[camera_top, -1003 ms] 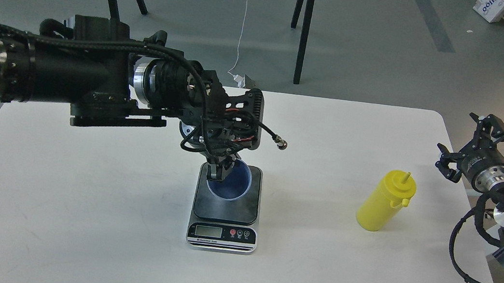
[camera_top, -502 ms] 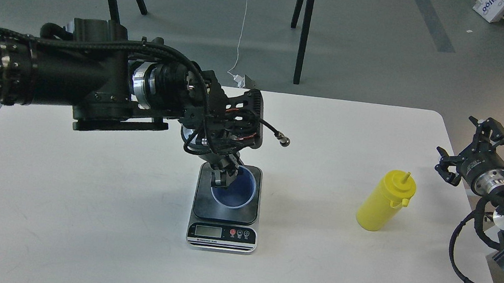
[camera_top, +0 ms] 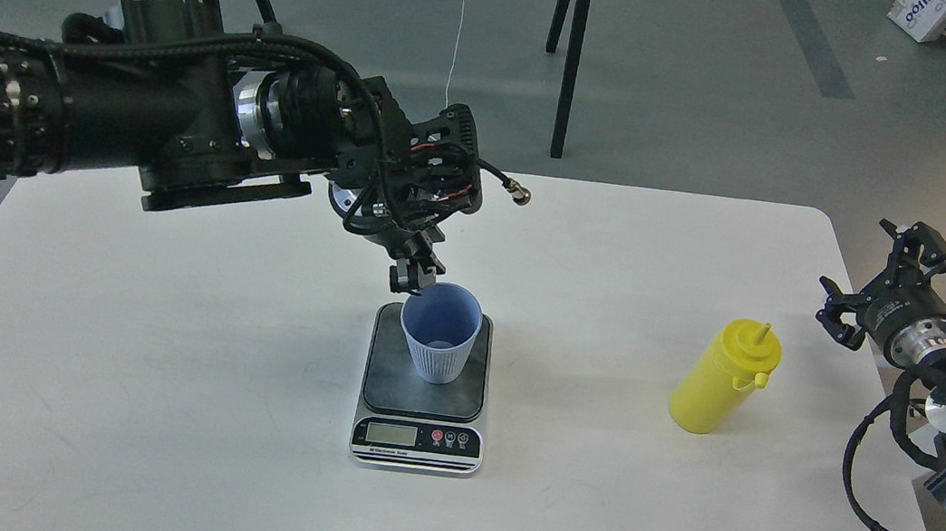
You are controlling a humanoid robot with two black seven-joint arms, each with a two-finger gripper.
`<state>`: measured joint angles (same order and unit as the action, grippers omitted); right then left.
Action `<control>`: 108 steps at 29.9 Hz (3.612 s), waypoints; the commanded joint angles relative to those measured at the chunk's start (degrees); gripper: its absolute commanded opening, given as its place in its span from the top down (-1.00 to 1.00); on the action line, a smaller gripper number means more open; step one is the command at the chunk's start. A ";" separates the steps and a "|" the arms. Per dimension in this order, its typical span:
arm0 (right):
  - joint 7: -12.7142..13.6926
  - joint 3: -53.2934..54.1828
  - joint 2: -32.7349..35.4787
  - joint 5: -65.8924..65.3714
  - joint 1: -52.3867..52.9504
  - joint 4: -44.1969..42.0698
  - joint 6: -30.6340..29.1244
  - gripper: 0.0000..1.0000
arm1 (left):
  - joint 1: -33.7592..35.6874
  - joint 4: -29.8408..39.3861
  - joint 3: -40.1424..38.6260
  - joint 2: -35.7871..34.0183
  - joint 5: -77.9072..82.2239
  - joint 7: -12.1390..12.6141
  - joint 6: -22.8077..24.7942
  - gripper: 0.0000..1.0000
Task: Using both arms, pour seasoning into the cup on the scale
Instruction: 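Open the left gripper and withdraw the left arm up and away, then bring the right gripper down beside the yellow squeeze bottle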
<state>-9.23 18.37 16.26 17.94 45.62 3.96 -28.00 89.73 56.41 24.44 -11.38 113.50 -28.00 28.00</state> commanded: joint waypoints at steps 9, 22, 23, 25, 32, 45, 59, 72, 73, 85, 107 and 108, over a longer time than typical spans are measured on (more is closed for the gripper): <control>0.00 -0.09 -0.09 -0.01 0.35 0.00 0.00 -0.99 | 3.51 -14.73 -1.33 2.41 -8.80 0.00 0.00 -0.54; 0.00 -0.09 -0.09 -0.01 0.52 0.09 0.00 -0.99 | 7.83 -38.01 -1.77 1.89 -48.51 0.00 0.00 -0.61; 0.00 -0.09 -0.09 0.08 0.52 0.09 0.00 -0.99 | 7.83 -41.08 -1.77 1.54 -53.33 0.00 0.00 -0.62; 0.00 -0.09 -0.18 -0.01 0.52 0.09 0.00 -0.99 | 7.21 -47.24 -2.20 1.71 -62.56 0.00 0.00 -0.63; 0.00 -0.18 -0.97 -0.01 0.61 0.35 0.00 -0.99 | -1.30 -62.81 -12.12 0.75 -86.41 0.00 0.00 -0.79; 0.71 0.00 -0.53 0.17 3.95 1.14 0.00 -0.99 | -19.94 -74.78 -48.06 -5.22 -94.77 0.00 0.00 -0.79; 14.23 22.21 11.50 13.93 5.11 13.51 0.00 -0.99 | -22.14 -74.78 -50.55 -7.07 -96.53 0.00 0.00 -0.99; 17.32 32.43 29.35 52.55 -26.25 54.82 0.00 -0.99 | -23.55 -74.78 -50.19 -4.88 -96.53 0.00 0.00 -0.99; 17.32 32.52 29.62 52.55 -29.33 56.67 0.00 -0.99 | -23.64 -74.78 -50.11 -4.62 -96.62 0.00 0.00 -0.99; 17.32 31.55 29.71 43.68 -55.81 66.18 0.00 -0.99 | -23.55 -74.51 -50.11 -3.82 -96.88 0.00 0.00 -0.99; 16.53 29.44 19.42 28.64 -49.49 68.47 0.00 -0.99 | -26.63 -74.69 -50.11 -4.35 -96.88 0.00 0.00 -0.99; 16.53 29.44 19.42 28.64 -49.31 68.38 0.00 -0.99 | -26.71 -74.69 -50.11 -4.35 -96.88 0.00 0.00 -0.99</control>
<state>7.30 47.78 35.60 46.75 -4.56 72.48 -28.00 63.41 -18.28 -25.67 -15.85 16.70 -28.01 28.00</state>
